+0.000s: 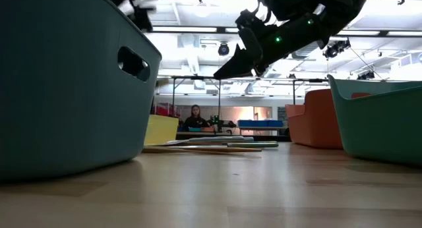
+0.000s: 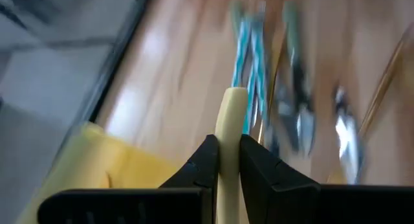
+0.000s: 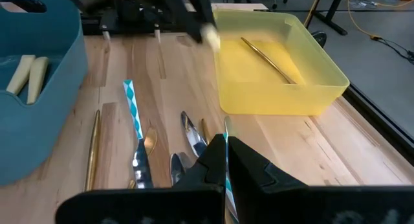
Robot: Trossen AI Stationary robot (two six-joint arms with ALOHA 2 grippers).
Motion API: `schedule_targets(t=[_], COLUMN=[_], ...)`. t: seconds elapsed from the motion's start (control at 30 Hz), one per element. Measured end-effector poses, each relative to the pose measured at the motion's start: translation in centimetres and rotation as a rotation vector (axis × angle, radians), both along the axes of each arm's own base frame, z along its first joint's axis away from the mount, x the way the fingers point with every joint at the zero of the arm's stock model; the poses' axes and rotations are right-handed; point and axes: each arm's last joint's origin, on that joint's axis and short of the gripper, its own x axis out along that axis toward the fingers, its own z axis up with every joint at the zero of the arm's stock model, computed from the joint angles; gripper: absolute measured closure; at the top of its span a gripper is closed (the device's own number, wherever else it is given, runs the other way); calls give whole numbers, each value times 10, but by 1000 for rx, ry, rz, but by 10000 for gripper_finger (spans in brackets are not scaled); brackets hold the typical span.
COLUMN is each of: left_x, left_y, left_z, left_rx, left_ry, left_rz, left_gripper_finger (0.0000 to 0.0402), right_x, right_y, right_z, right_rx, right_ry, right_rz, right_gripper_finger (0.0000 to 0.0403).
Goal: Sort silverware by color (type)
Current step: Put the yellow knife into the blue bin
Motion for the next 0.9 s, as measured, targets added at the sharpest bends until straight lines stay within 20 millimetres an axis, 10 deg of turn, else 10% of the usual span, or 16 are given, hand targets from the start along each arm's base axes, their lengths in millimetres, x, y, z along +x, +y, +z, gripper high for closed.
schedule_targets(t=[0.47, 0.9], left_x=[-10, 2], left_y=[-20, -14], left_z=[16, 5], left_rx=[-63, -171], left_ry=[-703, -769], left_rz=[-299, -298], left_gripper_finger=[376, 376], right_x=[5, 24], right_y=[4, 6], right_z=[9, -3], right_rx=[79, 143], right_ry=[-123, -324], right_rz=[113, 212], right_gripper_finger=[403, 373])
